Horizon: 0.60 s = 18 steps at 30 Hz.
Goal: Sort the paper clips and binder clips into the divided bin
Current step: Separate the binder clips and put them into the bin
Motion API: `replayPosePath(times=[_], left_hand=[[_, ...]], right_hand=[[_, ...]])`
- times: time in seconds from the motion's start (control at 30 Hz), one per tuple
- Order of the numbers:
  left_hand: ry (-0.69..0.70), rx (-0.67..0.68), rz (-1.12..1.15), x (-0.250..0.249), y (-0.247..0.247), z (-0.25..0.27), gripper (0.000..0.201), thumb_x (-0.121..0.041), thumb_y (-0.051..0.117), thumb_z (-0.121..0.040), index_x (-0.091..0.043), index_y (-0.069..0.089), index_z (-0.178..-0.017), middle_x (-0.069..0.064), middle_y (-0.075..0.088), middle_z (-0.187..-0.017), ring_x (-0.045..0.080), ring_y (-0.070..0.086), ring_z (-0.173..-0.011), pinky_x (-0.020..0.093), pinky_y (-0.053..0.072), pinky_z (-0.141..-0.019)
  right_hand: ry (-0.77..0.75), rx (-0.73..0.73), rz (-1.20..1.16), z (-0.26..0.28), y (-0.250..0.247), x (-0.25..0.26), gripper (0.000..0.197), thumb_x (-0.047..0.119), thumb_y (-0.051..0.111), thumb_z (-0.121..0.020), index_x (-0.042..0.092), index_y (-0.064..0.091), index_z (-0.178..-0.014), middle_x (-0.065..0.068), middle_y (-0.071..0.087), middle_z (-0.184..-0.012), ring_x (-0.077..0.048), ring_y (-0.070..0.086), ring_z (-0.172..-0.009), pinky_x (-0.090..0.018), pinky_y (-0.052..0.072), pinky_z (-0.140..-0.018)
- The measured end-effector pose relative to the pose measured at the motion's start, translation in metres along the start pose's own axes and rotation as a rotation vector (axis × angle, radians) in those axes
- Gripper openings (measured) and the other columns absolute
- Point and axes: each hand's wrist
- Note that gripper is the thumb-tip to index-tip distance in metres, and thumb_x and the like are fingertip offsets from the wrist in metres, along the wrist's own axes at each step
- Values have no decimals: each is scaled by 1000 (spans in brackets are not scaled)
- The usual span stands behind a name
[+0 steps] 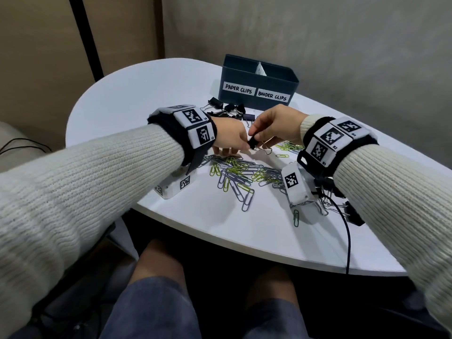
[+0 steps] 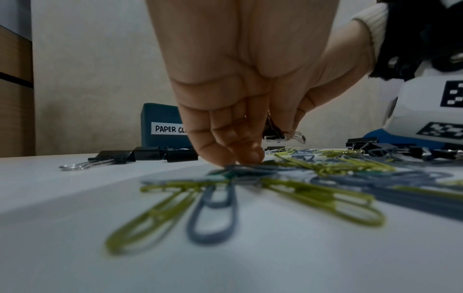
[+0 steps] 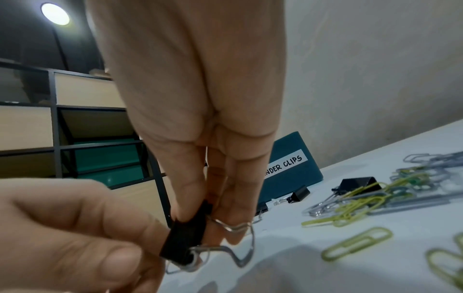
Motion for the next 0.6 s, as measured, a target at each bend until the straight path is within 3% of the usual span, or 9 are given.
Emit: replayPosePath(times=[0.17,0.27,0.37,0.47,0.6], left_hand=[[-18,-134,55,2,-2,-1,27,-23,59,-91,0,69,-100,0,58,-63,15,56,-56,21,49,-54],[-18,-155,116,2,-3,-2,17,-19,63,-89,-3,67,-92,-1,57,-61,10,55,-55,22,51,-55],[-28,-157,166,3,-5,-1,11,-17,64,-89,-8,65,-84,-1,59,-62,9,56,-55,21,50,-56],[-64,-132,192,4,-6,0,17,-15,68,-84,-10,64,-69,1,61,-62,11,56,-54,21,48,-55],[-81,-149,141,1,-6,4,11,-16,68,-83,-6,73,-83,0,62,-65,13,50,-54,21,42,-52]], right_hand=[[-18,27,-152,2,1,1,27,-14,55,-85,10,62,-76,-8,64,-77,-12,68,-62,-25,58,-67],[-26,30,-230,4,0,1,26,-15,52,-87,8,60,-78,-10,63,-79,-17,66,-67,-23,59,-65],[-17,18,-275,5,-3,1,26,-15,51,-87,7,60,-78,-10,63,-79,-13,68,-63,-25,59,-66],[24,-98,-295,3,-7,-2,27,-14,50,-88,9,58,-76,-10,63,-80,-17,67,-69,-28,59,-65],[176,-243,-89,-2,-11,-6,24,-5,56,-88,12,57,-71,-9,62,-75,-18,59,-61,-32,56,-70]])
Point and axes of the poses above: each hand's wrist, its own z-axis away from the middle knuckle, its own y-axis out of the palm, x = y × z
